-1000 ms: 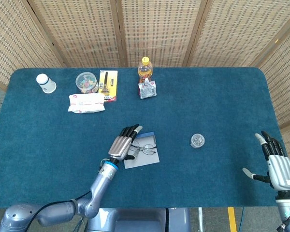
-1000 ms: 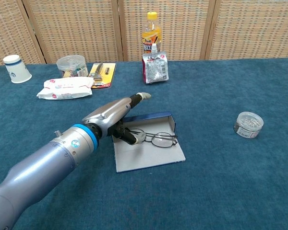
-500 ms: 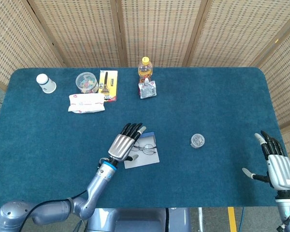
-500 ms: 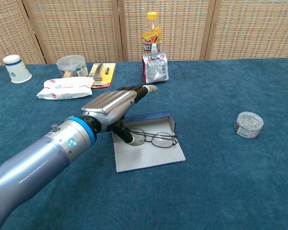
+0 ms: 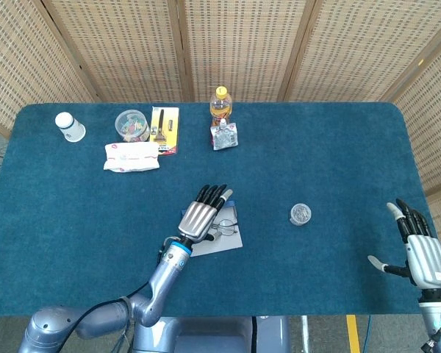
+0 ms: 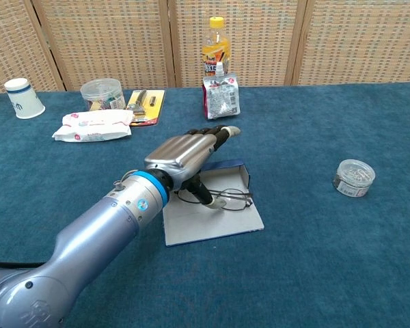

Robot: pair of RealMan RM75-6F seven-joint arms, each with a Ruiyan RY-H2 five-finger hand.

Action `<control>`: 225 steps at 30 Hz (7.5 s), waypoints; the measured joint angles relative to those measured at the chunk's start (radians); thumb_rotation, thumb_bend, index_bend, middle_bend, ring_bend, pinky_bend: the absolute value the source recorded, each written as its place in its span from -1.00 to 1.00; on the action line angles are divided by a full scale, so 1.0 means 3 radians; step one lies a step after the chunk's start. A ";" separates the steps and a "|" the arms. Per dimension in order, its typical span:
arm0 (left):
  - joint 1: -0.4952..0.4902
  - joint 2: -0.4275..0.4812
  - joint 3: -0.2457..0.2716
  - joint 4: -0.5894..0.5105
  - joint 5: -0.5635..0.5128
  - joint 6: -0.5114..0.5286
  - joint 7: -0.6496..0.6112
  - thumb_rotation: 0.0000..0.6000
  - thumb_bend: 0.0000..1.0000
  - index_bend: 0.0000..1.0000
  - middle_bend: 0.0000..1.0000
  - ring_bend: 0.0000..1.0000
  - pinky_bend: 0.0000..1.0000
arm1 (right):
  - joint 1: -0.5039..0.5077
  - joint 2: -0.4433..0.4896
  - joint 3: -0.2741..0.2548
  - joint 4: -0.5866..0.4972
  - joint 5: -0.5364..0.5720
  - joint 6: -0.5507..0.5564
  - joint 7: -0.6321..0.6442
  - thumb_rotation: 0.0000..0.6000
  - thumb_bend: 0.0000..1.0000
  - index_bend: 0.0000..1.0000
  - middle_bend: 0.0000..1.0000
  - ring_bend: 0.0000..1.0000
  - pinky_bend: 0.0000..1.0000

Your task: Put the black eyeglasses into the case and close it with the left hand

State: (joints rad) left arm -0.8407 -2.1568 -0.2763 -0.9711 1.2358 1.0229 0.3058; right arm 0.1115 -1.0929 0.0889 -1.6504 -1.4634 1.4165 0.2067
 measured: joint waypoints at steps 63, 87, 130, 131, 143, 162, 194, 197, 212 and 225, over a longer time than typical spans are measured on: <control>-0.0657 0.0497 0.0060 0.0161 0.0173 -0.0977 -0.0308 1.00 1.00 -0.47 -1.00 -1.00 -1.00 | -0.0011 0.0027 -0.0008 0.0030 0.0062 -0.0045 0.0157 1.00 -1.00 -1.00 -1.00 -1.00 -1.00; -0.0574 0.0655 0.0481 0.0113 0.0515 -0.0831 -0.0434 1.00 1.00 -0.05 -0.43 -0.72 -0.78 | -0.0007 0.0027 -0.0009 0.0021 0.0037 -0.0041 0.0143 1.00 -1.00 -1.00 -1.00 -1.00 -1.00; 0.1124 0.2384 0.1479 -0.1394 0.1227 0.1022 -0.0786 1.00 -0.97 -0.96 -1.00 -1.00 -1.00 | -0.0003 0.0028 -0.0015 -0.0059 0.0015 -0.0025 0.0014 1.00 -1.00 -1.00 -1.00 -1.00 -1.00; 0.1168 0.2346 0.1496 -0.1355 0.1226 0.1042 -0.0836 1.00 -0.93 -0.91 -1.00 -1.00 -1.00 | -0.0003 0.0028 -0.0015 -0.0059 0.0015 -0.0025 0.0013 1.00 -1.00 -1.00 -1.00 -1.00 -1.00; 0.1582 0.1747 0.1568 -0.0349 0.1314 0.1213 -0.1508 1.00 -0.64 -0.59 -1.00 -1.00 -1.00 | 0.0001 0.0035 -0.0017 -0.0059 0.0016 -0.0038 0.0036 1.00 -1.00 -1.00 -1.00 -1.00 -1.00; 0.1764 0.1368 0.1412 0.0322 0.1380 0.1303 -0.1928 1.00 -0.64 -0.42 -1.00 -1.00 -1.00 | 0.0002 0.0042 -0.0021 -0.0062 0.0010 -0.0041 0.0065 1.00 -1.00 -1.00 -1.00 -1.00 -1.00; 0.1760 0.1241 0.1299 0.0636 0.1393 0.1170 -0.2144 1.00 -0.02 -0.32 -1.00 -1.00 -1.00 | 0.0004 0.0044 -0.0024 -0.0064 0.0008 -0.0043 0.0076 1.00 -1.00 -1.00 -1.00 -1.00 -1.00; 0.1733 0.1254 0.1271 0.0619 0.1378 0.1141 -0.2145 1.00 -0.02 -0.29 -1.00 -1.00 -1.00 | 0.0004 0.0045 -0.0024 -0.0063 0.0008 -0.0044 0.0079 1.00 -1.00 -1.00 -1.00 -1.00 -1.00; 0.1489 0.1385 0.1004 0.0318 0.1179 0.0831 -0.2119 1.00 -0.02 -0.19 -1.00 -1.00 -1.00 | 0.0005 0.0046 -0.0027 -0.0061 0.0004 -0.0046 0.0086 1.00 -1.00 -1.00 -1.00 -1.00 -1.00; 0.1352 0.1460 0.0882 0.0037 0.0967 0.0501 -0.1931 1.00 0.01 0.36 -1.00 -1.00 -1.00 | 0.0007 0.0053 -0.0028 -0.0066 0.0009 -0.0058 0.0113 1.00 -1.00 -1.00 -1.00 -1.00 -1.00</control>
State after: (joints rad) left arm -0.4352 -1.7188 -0.0116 -0.9601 1.5259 1.1731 -0.2736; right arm 0.1137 -1.0771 0.0804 -1.6702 -1.4607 1.3992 0.2407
